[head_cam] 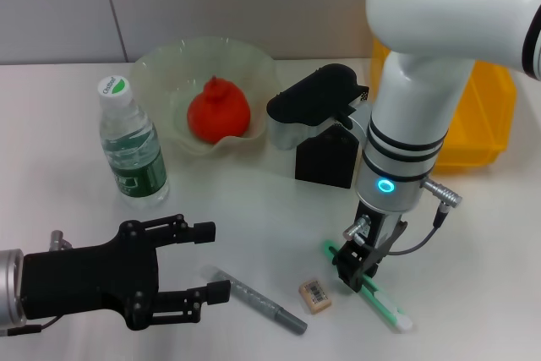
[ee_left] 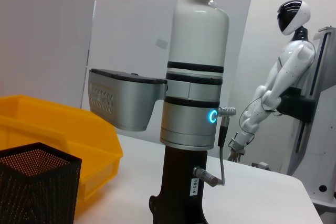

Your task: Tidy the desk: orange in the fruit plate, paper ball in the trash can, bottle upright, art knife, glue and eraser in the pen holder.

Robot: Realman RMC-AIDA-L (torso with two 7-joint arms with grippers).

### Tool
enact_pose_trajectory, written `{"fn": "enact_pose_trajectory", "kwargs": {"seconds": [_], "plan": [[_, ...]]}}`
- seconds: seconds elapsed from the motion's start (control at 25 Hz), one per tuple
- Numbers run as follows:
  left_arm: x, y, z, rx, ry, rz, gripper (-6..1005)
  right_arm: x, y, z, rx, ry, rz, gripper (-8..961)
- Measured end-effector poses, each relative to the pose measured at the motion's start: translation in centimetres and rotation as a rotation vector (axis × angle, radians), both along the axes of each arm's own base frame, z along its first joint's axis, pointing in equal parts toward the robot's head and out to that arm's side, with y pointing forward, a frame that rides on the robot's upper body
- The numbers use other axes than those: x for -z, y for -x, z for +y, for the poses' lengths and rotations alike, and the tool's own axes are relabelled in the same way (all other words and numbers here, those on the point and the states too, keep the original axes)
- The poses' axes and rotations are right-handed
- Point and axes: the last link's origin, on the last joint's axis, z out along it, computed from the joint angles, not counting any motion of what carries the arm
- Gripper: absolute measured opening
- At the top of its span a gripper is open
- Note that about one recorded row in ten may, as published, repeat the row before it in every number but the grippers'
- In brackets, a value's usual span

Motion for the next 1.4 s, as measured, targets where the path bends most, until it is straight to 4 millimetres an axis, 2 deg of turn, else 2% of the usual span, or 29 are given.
{"fn": "enact_pose_trajectory", "kwargs": {"seconds": [0.88, 1.4], "plan": [[-0.05, -0.12, 0.17, 0.004, 0.000, 0.001, 777, 0.00, -0.38, -0.23, -0.002, 0.012, -0.022, 245], [-0.06, -0.22, 0.28, 0.003, 0.004, 0.000, 776, 0.01, -0.46, -0.26, -0.014, 0.019, -0.031, 177]]}}
